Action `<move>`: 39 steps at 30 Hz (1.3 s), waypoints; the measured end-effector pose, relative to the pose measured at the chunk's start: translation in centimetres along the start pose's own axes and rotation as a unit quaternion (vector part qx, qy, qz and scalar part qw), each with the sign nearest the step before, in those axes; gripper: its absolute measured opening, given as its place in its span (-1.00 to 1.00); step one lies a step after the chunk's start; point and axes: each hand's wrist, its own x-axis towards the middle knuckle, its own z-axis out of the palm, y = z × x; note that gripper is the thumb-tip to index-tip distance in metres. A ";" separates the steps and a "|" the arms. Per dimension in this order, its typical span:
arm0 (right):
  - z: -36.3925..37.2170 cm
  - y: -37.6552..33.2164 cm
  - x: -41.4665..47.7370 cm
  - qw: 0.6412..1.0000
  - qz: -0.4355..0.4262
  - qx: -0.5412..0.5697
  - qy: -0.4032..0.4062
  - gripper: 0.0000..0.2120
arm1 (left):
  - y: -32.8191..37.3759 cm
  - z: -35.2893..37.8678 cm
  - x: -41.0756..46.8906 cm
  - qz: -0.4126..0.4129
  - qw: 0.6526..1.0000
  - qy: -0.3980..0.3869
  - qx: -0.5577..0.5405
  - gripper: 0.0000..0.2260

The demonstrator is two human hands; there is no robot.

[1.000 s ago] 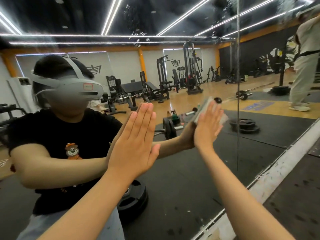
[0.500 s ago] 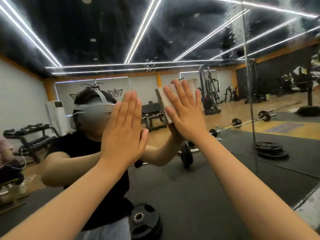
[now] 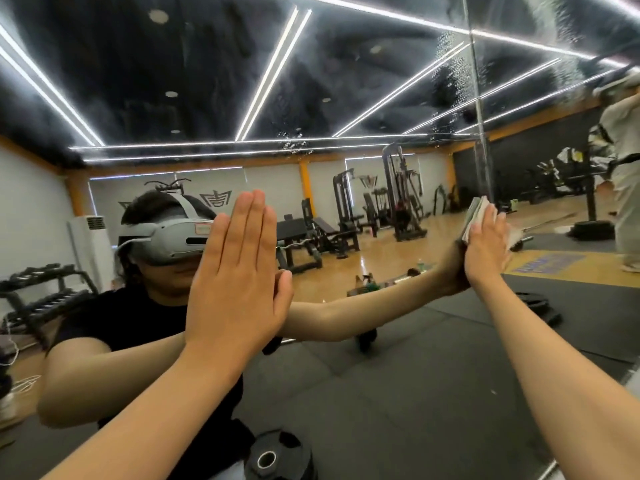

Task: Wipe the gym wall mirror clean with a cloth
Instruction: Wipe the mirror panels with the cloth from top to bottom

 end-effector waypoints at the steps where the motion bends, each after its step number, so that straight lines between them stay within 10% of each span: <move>1: 0.1 -0.8 -1.1 1.000 0.009 -0.006 0.004 -0.50 | 0.0 0.0 0.0 0.001 1.000 0.000 0.000 -0.31; 5: 0.9 -6.0 -8.3 0.988 -0.151 -0.022 0.003 -0.46 | -0.1 0.1 0.0 0.003 1.000 -0.003 0.001 -0.31; 10: 2.0 -15.3 -16.3 0.888 -0.458 -0.005 -0.049 -0.47 | -0.6 0.0 0.1 0.005 0.999 0.020 -0.040 -0.39; 16: 1.2 -22.4 -13.7 0.805 -0.592 -0.032 -0.029 -0.47 | -0.8 -1.2 0.2 -0.057 0.991 0.045 -0.109 -0.36; 31: -1.9 -10.2 4.3 0.976 -0.218 -0.006 -0.014 -0.44 | -3.3 -0.2 7.3 0.037 0.998 0.030 0.046 -0.31; 39: -1.5 -8.2 2.8 0.995 -0.099 0.005 0.000 -0.50 | -3.3 0.2 7.3 0.032 0.998 0.039 0.041 -0.31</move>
